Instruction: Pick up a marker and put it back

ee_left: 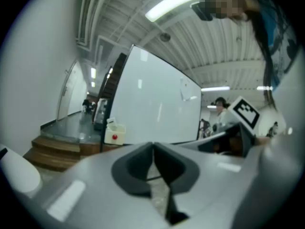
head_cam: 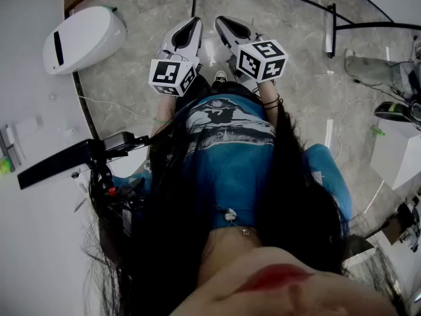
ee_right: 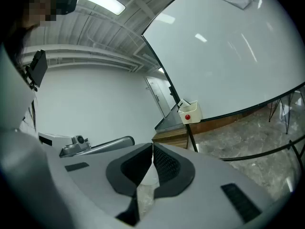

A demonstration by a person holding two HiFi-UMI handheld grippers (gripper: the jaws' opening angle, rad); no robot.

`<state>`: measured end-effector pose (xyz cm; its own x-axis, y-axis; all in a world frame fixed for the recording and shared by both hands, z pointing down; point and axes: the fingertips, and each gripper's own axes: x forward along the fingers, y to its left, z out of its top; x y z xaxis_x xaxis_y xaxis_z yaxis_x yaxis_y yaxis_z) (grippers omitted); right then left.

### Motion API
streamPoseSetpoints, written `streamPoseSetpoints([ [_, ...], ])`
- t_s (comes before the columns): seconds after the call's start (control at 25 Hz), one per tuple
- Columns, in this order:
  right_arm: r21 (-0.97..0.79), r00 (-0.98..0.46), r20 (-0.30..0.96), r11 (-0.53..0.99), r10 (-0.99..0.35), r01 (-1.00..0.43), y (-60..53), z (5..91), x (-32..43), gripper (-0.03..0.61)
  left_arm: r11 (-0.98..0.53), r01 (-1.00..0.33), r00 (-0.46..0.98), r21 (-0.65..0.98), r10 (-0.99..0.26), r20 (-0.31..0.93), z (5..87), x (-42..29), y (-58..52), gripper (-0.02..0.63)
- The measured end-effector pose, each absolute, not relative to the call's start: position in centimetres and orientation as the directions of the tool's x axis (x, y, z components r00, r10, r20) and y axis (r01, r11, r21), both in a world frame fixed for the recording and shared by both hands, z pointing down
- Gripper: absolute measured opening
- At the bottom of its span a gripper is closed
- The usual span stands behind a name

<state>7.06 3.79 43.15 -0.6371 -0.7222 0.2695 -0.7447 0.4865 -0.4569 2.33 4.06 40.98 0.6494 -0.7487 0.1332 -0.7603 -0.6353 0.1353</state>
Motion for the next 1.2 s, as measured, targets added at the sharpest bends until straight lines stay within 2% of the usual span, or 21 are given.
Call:
streamPoseSetpoints([
  [0.52, -0.461, -0.655, 0.269, 0.502, -0.706, -0.731, 1.7, 43.2, 6.7, 0.014, -0.617, -0.777, 0.629, 0.127, -0.764, 0.141, 41.0, 1.7, 2.2, -0.005],
  [1.2, -0.445, -0.576, 0.321, 0.417, -0.752, -0.793, -19.5, 44.6, -1.8, 0.014, -0.687, -0.712, 0.703, 0.148, -0.698, 0.14, 41.3, -7.8, -21.0, -0.005],
])
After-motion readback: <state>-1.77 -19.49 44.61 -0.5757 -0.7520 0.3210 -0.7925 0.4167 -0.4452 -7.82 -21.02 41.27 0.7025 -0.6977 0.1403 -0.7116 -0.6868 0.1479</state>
